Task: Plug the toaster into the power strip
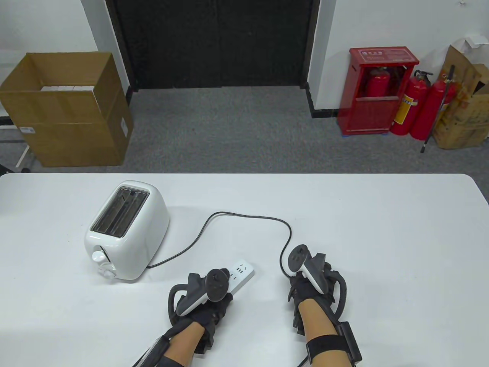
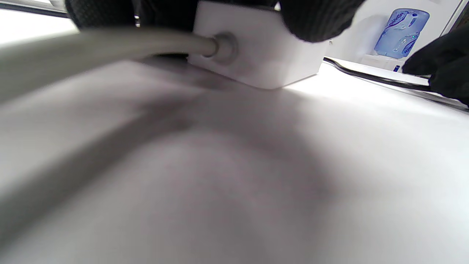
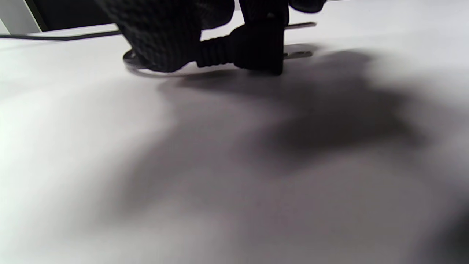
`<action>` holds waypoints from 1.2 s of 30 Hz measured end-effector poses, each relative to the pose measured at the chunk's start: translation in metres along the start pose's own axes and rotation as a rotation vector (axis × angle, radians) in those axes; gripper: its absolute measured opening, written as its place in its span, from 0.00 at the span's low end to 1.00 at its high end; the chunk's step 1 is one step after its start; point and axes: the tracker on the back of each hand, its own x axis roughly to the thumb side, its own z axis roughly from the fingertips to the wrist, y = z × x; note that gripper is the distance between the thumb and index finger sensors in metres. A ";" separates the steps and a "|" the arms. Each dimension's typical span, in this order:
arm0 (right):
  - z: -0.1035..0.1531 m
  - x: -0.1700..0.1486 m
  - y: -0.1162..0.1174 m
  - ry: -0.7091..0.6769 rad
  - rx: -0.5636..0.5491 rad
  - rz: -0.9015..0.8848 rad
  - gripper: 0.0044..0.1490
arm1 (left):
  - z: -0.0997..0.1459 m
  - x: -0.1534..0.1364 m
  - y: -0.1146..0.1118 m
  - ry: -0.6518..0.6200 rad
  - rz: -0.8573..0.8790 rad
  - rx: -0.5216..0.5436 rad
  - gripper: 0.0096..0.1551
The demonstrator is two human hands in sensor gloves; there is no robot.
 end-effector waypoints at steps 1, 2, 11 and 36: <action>-0.001 0.001 0.001 -0.006 0.010 0.003 0.40 | 0.000 0.000 0.000 -0.001 0.001 -0.001 0.41; -0.001 0.004 0.001 -0.003 0.008 0.016 0.39 | 0.000 0.000 0.000 -0.002 0.004 -0.002 0.41; 0.000 0.015 0.004 -0.076 0.061 0.209 0.37 | 0.000 -0.002 0.001 -0.006 0.012 -0.009 0.41; 0.032 0.054 -0.038 -0.321 -0.091 -0.217 0.28 | -0.001 -0.006 0.002 -0.006 0.034 -0.017 0.42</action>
